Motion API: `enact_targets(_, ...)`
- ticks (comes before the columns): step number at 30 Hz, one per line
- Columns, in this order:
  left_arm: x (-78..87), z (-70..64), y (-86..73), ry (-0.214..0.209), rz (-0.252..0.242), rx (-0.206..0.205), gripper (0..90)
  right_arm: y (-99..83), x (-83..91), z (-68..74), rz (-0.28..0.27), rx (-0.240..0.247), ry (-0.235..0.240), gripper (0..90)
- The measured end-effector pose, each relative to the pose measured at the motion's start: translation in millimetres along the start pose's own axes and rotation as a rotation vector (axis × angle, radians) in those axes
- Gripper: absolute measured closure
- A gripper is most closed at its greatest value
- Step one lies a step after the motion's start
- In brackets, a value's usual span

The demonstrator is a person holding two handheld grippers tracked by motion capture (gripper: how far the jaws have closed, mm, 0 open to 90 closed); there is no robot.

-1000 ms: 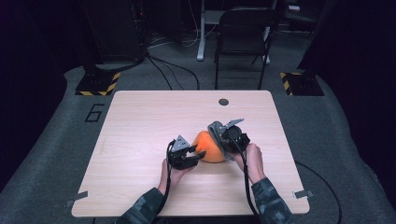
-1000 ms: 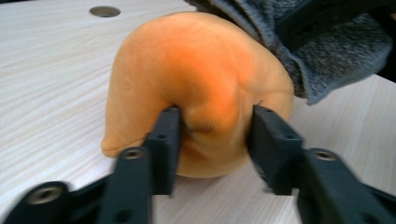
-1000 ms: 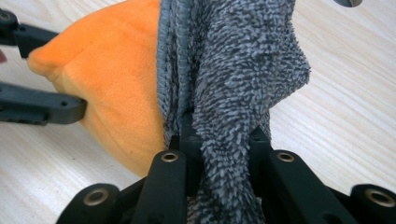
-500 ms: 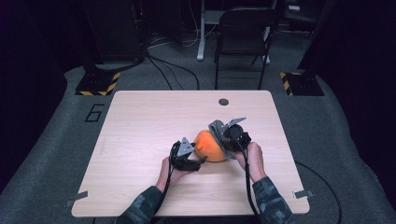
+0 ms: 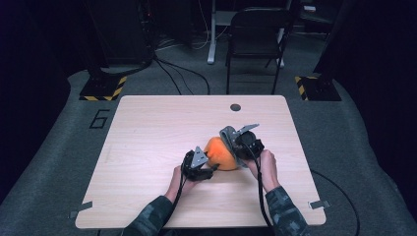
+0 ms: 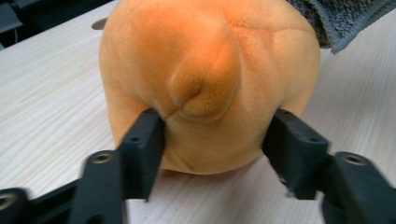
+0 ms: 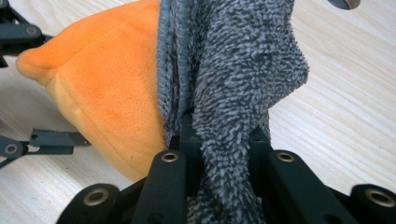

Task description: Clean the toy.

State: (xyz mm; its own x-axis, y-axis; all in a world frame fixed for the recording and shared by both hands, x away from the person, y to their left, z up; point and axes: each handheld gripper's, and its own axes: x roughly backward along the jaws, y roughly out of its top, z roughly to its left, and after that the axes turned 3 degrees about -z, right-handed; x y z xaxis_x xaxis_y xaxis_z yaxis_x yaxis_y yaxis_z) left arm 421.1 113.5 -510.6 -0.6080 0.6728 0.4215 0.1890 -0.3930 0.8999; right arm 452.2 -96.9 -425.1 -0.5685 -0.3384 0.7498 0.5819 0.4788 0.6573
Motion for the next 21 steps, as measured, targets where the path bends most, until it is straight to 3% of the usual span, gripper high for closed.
enact_targets(6,-2.1,-4.5,-1.5,0.027,-0.014,-0.008,67.7,-0.4,0.4,-0.5,-0.001,-0.005,-0.004,75.5)
enact_targets(9,-1.3,-3.8,-2.0,0.027,-0.031,0.021,74.9,-0.6,1.4,-1.9,-0.023,-0.007,-0.001,75.2)
enact_targets(14,2.6,-2.2,4.8,0.023,-0.068,0.061,79.4,1.4,18.4,-13.2,-0.077,-0.030,-0.026,75.0)
enact_targets(18,7.8,-0.8,12.0,0.000,-0.078,0.092,80.7,-3.2,31.6,-34.2,-0.114,-0.105,-0.058,74.8)
enact_targets(21,13.6,-1.1,19.0,-0.024,-0.096,0.149,80.8,-8.7,38.4,-49.2,-0.116,-0.153,-0.076,74.8)
